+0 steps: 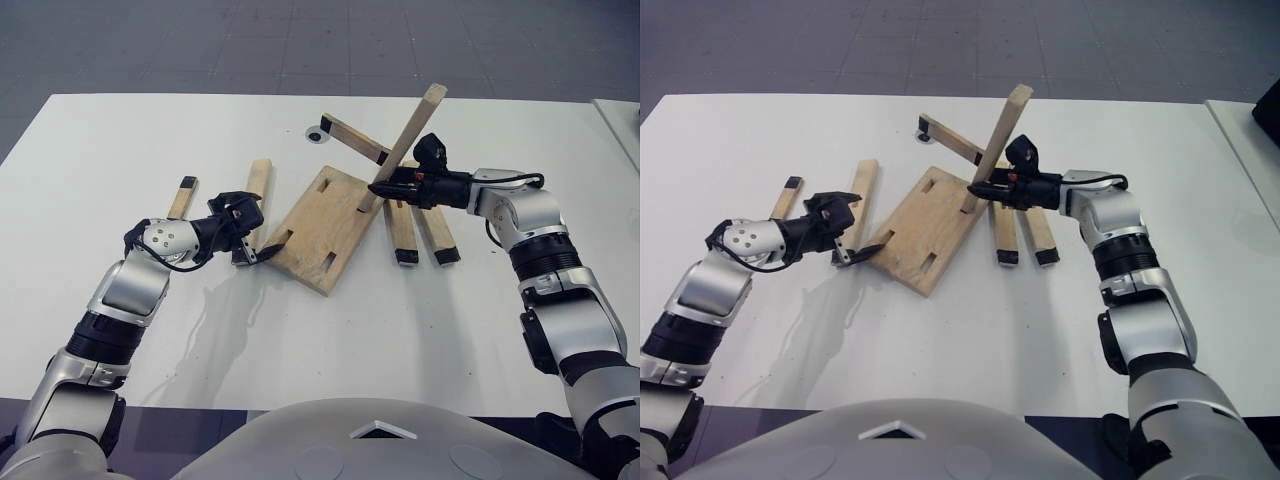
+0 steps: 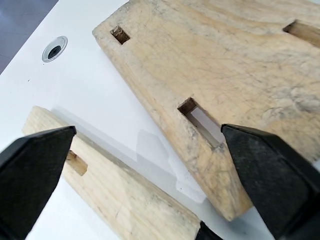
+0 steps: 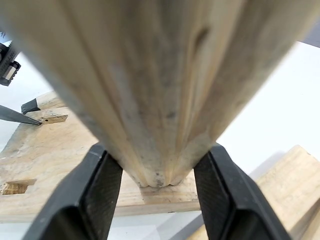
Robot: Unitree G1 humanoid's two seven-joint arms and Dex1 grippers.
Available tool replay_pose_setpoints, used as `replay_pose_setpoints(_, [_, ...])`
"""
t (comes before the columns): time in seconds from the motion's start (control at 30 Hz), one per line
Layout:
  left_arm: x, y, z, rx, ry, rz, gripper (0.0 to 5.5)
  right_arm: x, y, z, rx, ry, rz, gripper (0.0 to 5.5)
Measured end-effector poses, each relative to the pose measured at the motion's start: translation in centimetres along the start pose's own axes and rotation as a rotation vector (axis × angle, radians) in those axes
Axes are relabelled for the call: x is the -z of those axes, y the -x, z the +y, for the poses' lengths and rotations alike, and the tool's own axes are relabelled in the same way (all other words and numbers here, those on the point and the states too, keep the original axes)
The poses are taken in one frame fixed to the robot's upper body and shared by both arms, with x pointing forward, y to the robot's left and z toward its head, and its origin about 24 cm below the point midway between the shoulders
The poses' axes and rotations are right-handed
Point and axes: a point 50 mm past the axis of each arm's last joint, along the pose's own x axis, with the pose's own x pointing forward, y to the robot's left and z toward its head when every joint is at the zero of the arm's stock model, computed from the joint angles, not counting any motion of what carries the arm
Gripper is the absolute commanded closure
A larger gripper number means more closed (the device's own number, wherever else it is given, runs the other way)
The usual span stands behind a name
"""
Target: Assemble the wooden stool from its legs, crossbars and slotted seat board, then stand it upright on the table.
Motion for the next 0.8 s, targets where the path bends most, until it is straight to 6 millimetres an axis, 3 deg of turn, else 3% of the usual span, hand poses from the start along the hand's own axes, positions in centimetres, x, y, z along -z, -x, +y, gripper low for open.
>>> replay_pose_setpoints(0.13, [-0.1, 0.1, 0.3, -0.014, -0.001, -0.009, 0.10, 3.1, 0.7, 0.1, 0.055, -0.084, 0.109, 2.38])
replay_pose_setpoints(0.4, [-0.5, 0.1, 0.6, -0.025, -0.013, -0.032, 0.10, 1.3, 3.7, 0.4, 0.141, -0.046, 0.113, 1.35])
replay_pose_setpoints(0.67, [-0.1, 0.2, 0.5, -0.052, -0.004, -0.033, 0.10, -2.9, 9.8, -0.3, 0.457, 0.027, -0.083, 0.11])
replay_pose_setpoints(0.8, [-0.1, 0.2, 0.4, -0.060, -0.001, -0.034, 0.10, -7.3, 11.3, -0.5, 0.612, 0.081, -0.283, 0.11])
